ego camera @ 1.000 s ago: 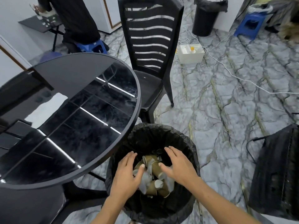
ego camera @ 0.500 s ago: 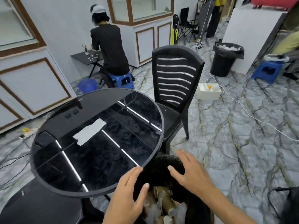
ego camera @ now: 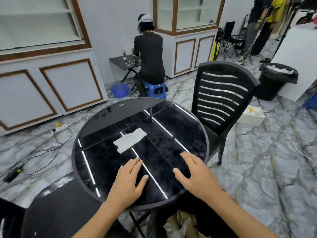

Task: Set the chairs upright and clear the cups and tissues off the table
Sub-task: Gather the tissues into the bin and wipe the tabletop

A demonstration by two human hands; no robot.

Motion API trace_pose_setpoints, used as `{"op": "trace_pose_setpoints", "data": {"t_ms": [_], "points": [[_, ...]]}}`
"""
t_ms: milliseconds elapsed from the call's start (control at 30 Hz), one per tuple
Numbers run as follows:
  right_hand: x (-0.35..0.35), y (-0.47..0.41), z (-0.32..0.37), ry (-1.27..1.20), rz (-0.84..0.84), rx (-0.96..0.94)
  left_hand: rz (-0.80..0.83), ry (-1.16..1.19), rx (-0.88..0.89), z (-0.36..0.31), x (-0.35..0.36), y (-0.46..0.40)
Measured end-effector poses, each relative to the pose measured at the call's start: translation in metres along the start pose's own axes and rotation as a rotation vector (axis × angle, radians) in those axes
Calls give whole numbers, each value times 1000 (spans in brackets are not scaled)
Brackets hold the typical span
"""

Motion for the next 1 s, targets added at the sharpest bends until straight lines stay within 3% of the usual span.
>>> {"op": "trace_pose_setpoints", "data": {"t_ms": [600, 1000], "points": [[86, -136, 89, 108, 65, -59, -75, -80, -16, 18, 15, -11], [134, -175, 106, 219, 130, -70, -77, -54, -2, 20, 15, -12]]}}
Point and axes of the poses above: each hand's wrist, its own y-axis away from the middle knuckle, its own x-axis out of the palm, z = x × y, the point moved 7 cm from there along -y, towards the middle knuckle, and after that the axes turned 5 degrees about y, right-handed, at the moved point
